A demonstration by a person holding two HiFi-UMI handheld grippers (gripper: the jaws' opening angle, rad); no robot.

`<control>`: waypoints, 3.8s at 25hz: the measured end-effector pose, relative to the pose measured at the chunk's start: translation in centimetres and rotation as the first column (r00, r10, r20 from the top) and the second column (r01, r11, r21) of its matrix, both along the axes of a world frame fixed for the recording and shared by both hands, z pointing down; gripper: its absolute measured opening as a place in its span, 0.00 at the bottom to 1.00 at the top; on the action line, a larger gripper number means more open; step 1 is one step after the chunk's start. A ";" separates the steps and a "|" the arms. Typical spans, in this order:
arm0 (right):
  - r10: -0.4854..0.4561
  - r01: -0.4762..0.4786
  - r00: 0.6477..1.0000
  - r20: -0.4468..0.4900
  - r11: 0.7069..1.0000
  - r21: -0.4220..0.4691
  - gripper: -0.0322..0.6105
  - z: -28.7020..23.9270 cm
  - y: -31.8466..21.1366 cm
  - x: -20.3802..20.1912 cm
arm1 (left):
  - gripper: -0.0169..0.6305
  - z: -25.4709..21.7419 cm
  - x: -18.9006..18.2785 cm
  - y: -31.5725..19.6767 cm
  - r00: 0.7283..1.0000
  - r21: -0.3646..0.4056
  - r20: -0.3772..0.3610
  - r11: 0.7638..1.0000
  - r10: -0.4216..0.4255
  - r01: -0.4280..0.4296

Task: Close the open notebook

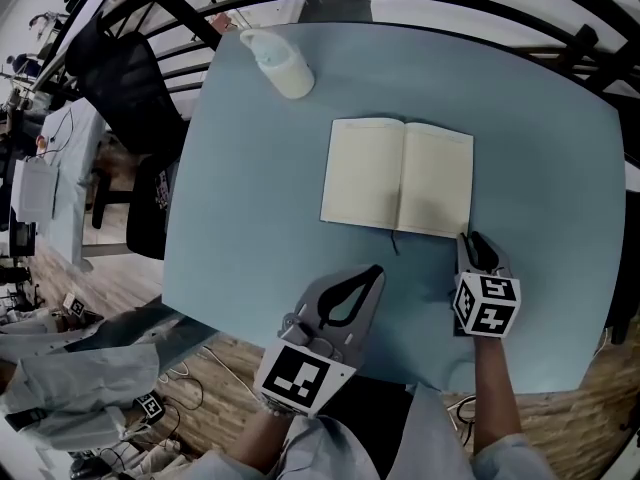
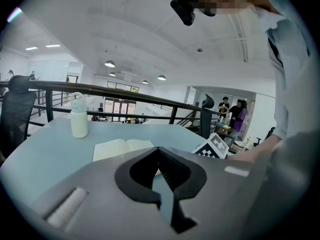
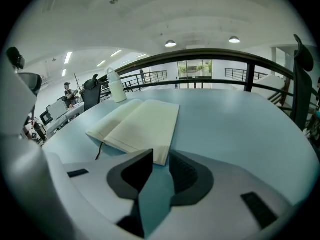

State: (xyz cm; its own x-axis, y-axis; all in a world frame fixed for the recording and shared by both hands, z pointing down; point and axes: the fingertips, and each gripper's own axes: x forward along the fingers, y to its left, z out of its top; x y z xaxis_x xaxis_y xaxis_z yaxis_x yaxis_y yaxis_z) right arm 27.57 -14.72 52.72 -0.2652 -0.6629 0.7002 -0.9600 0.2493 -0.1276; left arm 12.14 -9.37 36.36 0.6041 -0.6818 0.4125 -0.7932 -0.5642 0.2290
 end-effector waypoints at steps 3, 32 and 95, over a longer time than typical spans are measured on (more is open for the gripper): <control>0.013 -0.013 1.000 0.015 0.999 -0.031 0.20 0.8 0.6 -0.3 | 0.03 0.1 -0.2 0.2 1.000 0.001 -0.003 1.000 -0.003 0.003; -0.029 0.028 0.999 -0.040 0.999 -0.027 0.05 0.2 0.8 -0.3 | 0.13 9.0 3.7 -1.6 0.927 -0.006 0.275 0.965 0.253 -0.262; 0.028 -0.012 0.943 0.332 0.999 -0.049 0.22 -1.2 1.2 0.6 | 0.09 16.4 8.6 -4.1 0.713 -0.019 0.576 0.878 0.400 -0.477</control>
